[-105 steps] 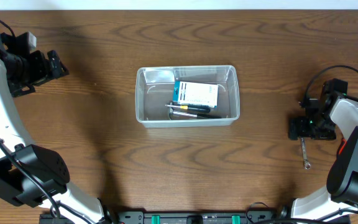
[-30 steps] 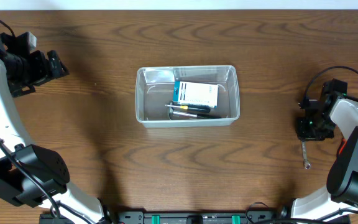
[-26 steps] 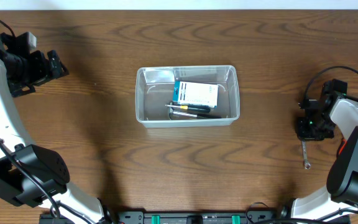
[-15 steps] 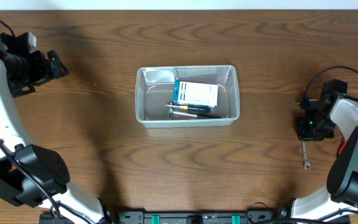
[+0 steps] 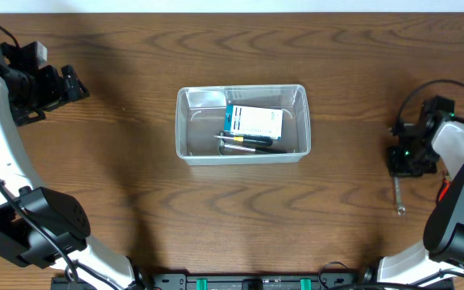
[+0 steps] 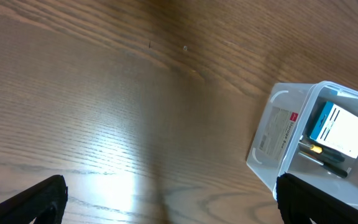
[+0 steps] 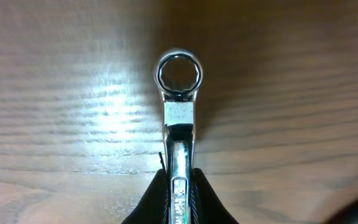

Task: Pack container
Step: 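Close the right gripper on the silver wrench shaft, then lift the wrench and carry it left over the container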

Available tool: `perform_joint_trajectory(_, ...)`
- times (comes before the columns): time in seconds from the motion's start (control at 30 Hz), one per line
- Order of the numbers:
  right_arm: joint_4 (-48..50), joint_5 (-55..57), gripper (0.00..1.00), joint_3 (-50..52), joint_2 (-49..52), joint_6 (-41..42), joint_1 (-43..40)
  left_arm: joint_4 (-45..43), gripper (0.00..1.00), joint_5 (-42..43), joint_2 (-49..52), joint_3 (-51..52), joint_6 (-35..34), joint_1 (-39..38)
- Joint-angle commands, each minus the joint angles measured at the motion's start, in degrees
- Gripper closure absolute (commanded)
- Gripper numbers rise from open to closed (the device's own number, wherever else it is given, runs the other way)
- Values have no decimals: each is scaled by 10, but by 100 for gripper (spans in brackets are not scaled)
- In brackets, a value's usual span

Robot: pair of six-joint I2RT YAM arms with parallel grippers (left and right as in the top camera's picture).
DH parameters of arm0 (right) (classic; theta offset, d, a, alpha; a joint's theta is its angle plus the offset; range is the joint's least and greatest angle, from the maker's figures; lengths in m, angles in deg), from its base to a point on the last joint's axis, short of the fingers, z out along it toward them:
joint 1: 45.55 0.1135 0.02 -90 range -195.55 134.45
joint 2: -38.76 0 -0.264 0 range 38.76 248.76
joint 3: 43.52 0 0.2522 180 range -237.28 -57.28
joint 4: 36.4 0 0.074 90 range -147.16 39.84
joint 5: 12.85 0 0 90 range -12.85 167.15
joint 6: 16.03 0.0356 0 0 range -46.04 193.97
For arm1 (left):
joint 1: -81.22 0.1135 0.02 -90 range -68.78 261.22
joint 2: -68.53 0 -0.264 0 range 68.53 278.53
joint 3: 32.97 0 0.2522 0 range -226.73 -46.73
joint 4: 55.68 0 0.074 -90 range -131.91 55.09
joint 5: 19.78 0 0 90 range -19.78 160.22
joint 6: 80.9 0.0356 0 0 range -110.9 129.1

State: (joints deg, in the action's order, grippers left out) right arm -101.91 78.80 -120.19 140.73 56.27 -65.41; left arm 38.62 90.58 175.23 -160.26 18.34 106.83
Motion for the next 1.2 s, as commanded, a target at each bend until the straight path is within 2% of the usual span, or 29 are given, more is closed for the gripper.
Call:
perform_joint_trajectory(0.0,-15,-7,96,-50,3,1,7,0,2,-5,6,1,3,0)
perform_joint_trajectory(0.3,-73,-7,99,-176,3,1,59,0,2,-5,6,1,3,0)
perform_joint_trajectory(0.8,-122,-6,98,-370,3,-14,240,0,2,-5,6,1,3,0)
perform_joint_trajectory(0.93,-121,-6,98,-390,3,-47,286,0,2,-5,6,1,3,0)
perform_joint_trajectory(1.17,-122,-6,95,-392,3,-155,348,0,2,-5,6,1,3,0)
